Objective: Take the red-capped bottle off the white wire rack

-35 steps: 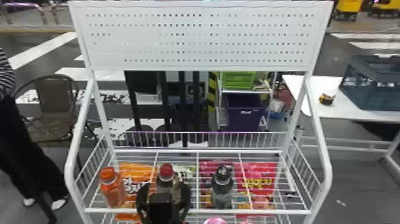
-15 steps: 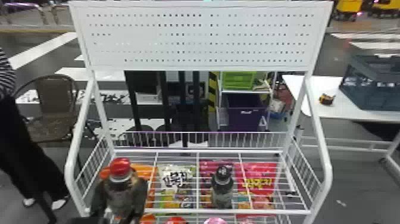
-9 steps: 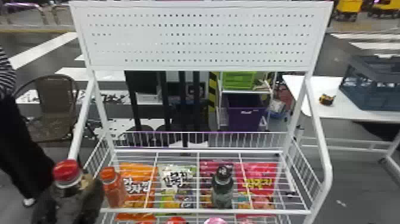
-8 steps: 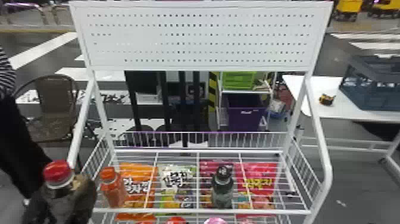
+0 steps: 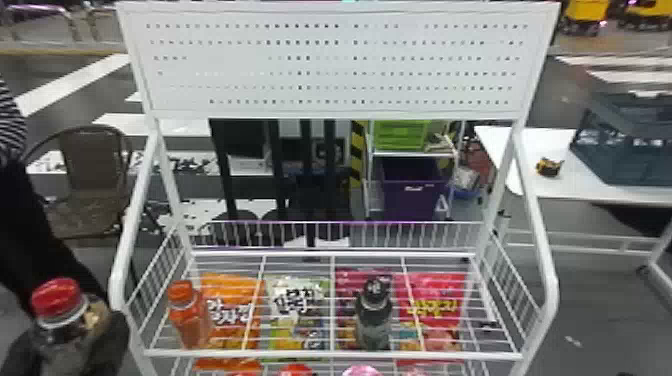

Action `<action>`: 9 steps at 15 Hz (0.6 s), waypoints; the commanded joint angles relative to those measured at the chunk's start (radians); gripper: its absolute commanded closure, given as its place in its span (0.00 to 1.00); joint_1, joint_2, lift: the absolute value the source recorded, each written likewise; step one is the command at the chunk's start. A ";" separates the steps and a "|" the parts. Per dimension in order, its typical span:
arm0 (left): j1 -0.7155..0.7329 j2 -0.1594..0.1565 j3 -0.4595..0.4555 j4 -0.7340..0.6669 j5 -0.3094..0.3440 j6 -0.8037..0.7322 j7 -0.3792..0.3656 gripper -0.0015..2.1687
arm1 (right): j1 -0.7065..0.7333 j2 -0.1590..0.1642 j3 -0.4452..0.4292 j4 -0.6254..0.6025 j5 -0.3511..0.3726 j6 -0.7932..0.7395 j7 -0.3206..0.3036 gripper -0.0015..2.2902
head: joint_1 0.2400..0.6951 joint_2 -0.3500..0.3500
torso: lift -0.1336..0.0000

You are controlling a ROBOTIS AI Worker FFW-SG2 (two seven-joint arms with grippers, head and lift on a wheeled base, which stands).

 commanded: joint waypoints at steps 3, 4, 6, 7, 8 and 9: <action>-0.006 -0.003 0.000 0.004 0.000 0.000 0.000 0.99 | 0.006 -0.001 -0.001 0.000 -0.004 -0.010 0.000 0.60 | 0.57 0.50 | 1.00; -0.006 -0.003 -0.002 0.004 0.000 0.000 0.000 0.99 | 0.006 -0.001 -0.001 0.000 -0.004 -0.010 0.000 0.60 | 0.57 0.50 | 1.00; -0.005 -0.003 -0.002 0.001 0.000 0.000 0.000 0.99 | 0.004 -0.001 0.000 0.000 -0.004 -0.010 0.000 0.60 | 0.57 0.50 | 1.00; -0.003 -0.003 0.000 -0.001 0.001 0.000 0.000 0.99 | 0.004 -0.001 0.000 0.000 -0.004 -0.010 0.000 0.60 | 0.57 0.50 | 1.00; 0.000 -0.002 0.000 -0.008 0.011 0.000 0.000 0.99 | 0.004 -0.001 0.000 -0.002 -0.004 -0.010 0.000 0.60 | 0.57 0.50 | 1.00; 0.000 -0.003 0.000 -0.011 0.011 0.003 0.000 0.99 | 0.004 -0.001 -0.001 -0.002 -0.004 -0.010 0.000 0.60 | 0.57 0.50 | 1.00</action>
